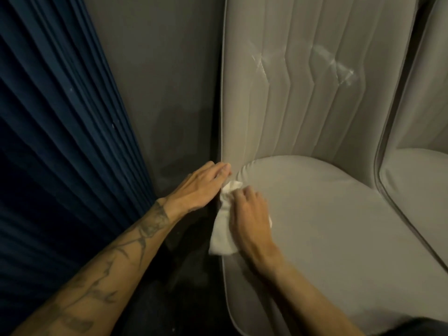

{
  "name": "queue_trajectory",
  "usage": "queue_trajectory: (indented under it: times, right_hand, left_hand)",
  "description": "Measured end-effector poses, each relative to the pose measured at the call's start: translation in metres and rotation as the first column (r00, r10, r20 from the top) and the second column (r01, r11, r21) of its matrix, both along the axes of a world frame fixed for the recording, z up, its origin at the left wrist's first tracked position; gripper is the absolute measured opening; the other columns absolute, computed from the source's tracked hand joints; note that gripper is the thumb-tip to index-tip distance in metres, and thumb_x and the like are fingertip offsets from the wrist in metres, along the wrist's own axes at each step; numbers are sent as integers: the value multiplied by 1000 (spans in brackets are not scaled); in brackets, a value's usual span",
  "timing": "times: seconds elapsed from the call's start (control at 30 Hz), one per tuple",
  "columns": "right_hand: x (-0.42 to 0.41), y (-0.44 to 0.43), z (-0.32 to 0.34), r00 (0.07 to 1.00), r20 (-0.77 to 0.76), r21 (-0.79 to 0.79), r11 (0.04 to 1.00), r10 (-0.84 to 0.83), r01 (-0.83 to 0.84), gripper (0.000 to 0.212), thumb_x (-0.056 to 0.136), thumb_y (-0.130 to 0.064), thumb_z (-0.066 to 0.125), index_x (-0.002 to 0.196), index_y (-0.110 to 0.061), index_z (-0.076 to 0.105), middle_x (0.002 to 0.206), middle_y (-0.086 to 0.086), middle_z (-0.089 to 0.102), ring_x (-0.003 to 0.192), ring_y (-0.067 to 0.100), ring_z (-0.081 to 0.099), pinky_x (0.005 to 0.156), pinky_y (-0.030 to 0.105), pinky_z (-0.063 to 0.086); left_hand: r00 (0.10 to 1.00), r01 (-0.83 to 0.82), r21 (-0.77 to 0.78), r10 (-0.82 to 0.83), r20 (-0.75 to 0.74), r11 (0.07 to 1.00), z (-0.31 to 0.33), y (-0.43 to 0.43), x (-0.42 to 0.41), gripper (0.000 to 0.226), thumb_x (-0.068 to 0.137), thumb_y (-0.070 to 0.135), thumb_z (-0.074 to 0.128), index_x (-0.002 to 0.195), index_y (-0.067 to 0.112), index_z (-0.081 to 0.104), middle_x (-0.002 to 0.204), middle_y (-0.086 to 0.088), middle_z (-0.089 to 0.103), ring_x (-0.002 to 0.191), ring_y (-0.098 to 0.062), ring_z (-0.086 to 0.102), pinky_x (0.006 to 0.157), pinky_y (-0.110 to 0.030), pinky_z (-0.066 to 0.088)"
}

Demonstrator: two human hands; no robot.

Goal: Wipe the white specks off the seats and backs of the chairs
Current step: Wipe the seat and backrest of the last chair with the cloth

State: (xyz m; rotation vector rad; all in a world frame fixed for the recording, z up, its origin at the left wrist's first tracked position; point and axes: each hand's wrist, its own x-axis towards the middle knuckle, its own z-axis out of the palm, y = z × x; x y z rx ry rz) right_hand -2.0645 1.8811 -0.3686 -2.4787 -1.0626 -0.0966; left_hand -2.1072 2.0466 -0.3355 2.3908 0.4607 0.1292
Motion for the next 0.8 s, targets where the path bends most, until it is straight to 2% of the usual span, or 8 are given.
queue_trajectory:
  times: [0.1, 0.17, 0.27, 0.3, 0.5, 0.57, 0.67, 0.8]
  right_hand:
    - [-29, -9, -11, 945, 67, 9, 947, 321, -322, 16, 96, -23, 55, 110, -19, 61, 105, 4, 56, 90, 22, 53, 81, 37, 47]
    - [1, -11, -7, 964, 126, -23, 972, 236, -235, 20, 99, -24, 46, 111, -15, 59, 110, 7, 54, 95, 26, 51, 84, 39, 44]
    - [62, -3, 7, 988, 57, -111, 983, -143, 148, 24, 103, -16, 38, 120, -10, 53, 124, 14, 49, 110, 34, 48, 94, 41, 37]
    - [66, 2, 8, 979, 63, -123, 972, -196, 202, 24, 103, -15, 38, 122, -10, 52, 126, 14, 49, 110, 34, 48, 96, 42, 37]
    - [-3, -2, -11, 992, 71, -9, 994, 107, -106, 23, 102, -28, 48, 116, -12, 54, 110, 9, 51, 90, 24, 47, 84, 41, 45]
    - [34, -9, -7, 993, 95, -90, 994, 66, -58, 19, 104, -23, 43, 117, -13, 52, 117, 9, 50, 98, 27, 47, 87, 40, 40]
    - [66, -1, 6, 983, 57, -121, 976, -175, 181, 22, 102, -16, 37, 119, -11, 50, 124, 13, 50, 108, 34, 48, 90, 40, 34]
    - [-3, 11, -6, 995, 82, 19, 999, 49, -50, 31, 98, -38, 42, 109, -12, 55, 103, 9, 54, 87, 26, 51, 78, 39, 41]
  left_hand:
    - [1000, -7, 13, 7, 10, 1000, -2, 0, 0, 48, 109, 57, 19, 120, 34, 60, 111, 5, 54, 105, -16, 58, 94, -40, 43]
    - [1000, -5, 19, 5, 6, 1000, -3, -2, -1, 49, 109, 58, 18, 119, 33, 59, 109, 5, 53, 99, -14, 58, 89, -39, 42]
    - [1000, -2, 37, 2, -2, 999, -4, -4, -3, 50, 108, 59, 14, 119, 35, 56, 106, 7, 50, 93, -8, 56, 84, -37, 43]
    - [1000, -4, 37, 4, -3, 999, -5, -5, -3, 50, 108, 60, 13, 120, 36, 55, 107, 7, 49, 93, -8, 56, 85, -37, 44]
    - [999, -17, 11, 18, -43, 1000, -2, -3, 0, 52, 108, 61, 14, 124, 35, 56, 119, 3, 54, 109, -19, 58, 101, -47, 47]
    - [999, -11, 30, 12, -36, 999, -2, -2, 1, 52, 107, 62, 14, 123, 38, 57, 117, 5, 54, 110, -19, 58, 99, -44, 46]
    - [1000, -16, 69, 17, -16, 997, -3, -3, 1, 49, 107, 61, 14, 114, 38, 56, 106, 7, 51, 96, -12, 57, 91, -43, 47]
    - [1000, -19, 76, 20, -20, 997, -3, -5, 1, 47, 107, 60, 14, 109, 34, 54, 103, 5, 49, 90, -15, 58, 85, -42, 48]
